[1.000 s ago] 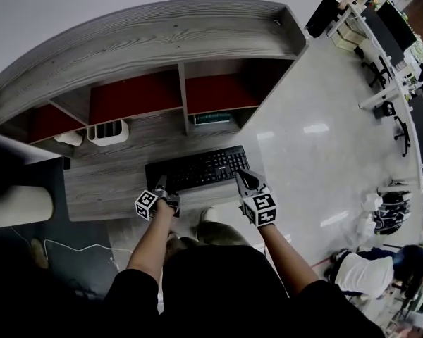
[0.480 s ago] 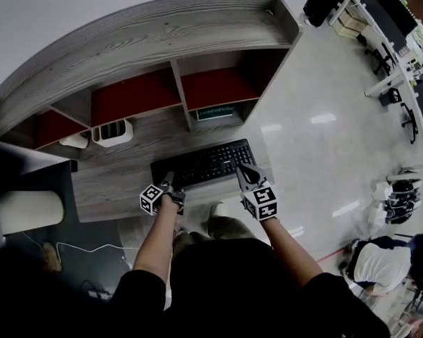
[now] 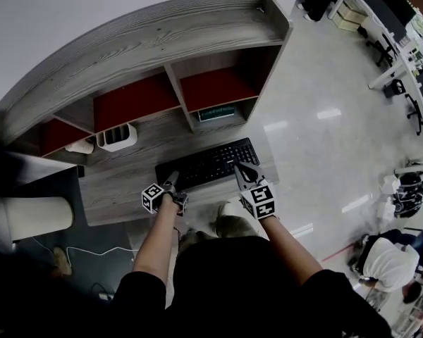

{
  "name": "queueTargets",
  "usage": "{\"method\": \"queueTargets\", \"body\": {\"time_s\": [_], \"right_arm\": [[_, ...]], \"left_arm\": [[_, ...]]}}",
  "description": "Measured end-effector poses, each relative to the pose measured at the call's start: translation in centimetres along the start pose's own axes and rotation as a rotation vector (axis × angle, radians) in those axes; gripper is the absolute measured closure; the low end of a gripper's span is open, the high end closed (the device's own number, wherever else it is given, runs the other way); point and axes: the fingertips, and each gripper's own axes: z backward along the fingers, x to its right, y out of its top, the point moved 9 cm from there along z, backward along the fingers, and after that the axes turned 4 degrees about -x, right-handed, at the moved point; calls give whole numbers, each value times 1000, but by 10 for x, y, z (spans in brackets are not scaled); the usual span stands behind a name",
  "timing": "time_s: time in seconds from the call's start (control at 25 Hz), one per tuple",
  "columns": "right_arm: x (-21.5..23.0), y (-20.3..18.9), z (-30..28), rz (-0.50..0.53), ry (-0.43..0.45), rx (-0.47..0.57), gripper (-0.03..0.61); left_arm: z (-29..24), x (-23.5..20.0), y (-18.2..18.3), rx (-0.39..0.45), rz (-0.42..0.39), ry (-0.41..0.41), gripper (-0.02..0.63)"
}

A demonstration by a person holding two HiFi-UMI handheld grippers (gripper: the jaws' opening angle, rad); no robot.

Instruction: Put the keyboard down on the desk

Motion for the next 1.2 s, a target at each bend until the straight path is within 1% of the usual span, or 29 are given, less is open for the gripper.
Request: {"method": "queueTargets", "body": {"time_s": [0.08, 0.24, 0.32, 0.44, 0.52, 0.68, 0.8, 0.88, 0.92, 1.08, 1.2], "right_arm": [[0, 2, -1, -3, -4, 4, 565], [-5, 6, -5, -10, 3, 7, 565], [-7, 9, -7, -12, 4, 11, 565], [-7, 12, -8, -15, 6, 17, 565], [-7, 13, -10, -20, 5, 20, 565], [-7, 16, -14, -32, -5, 27, 565], [-10, 18, -15, -45, -16, 33, 565], [-14, 18, -14, -57, -25, 37, 565], [-16, 19, -13, -65, -32, 41, 565], [-38, 22, -6, -107, -50, 63, 565], [-60, 22, 0, -95, -51, 71, 565]], "left_arm": [[2, 1, 0, -33, -2, 42, 272], [7, 2, 0, -113, -57, 135, 262], [8, 0, 1, -135, -74, 146, 256], [15, -5, -2, -144, -72, 164, 256], [18, -5, -3, -132, -66, 156, 256], [26, -2, -2, -113, -50, 100, 256], [37, 0, -1, -131, -82, 85, 256], [46, 6, -2, -142, -136, 63, 256], [51, 11, -2, -141, -175, 45, 256], [83, 43, -2, -122, -389, -45, 259], [109, 70, -10, -110, -513, -157, 262]]}}
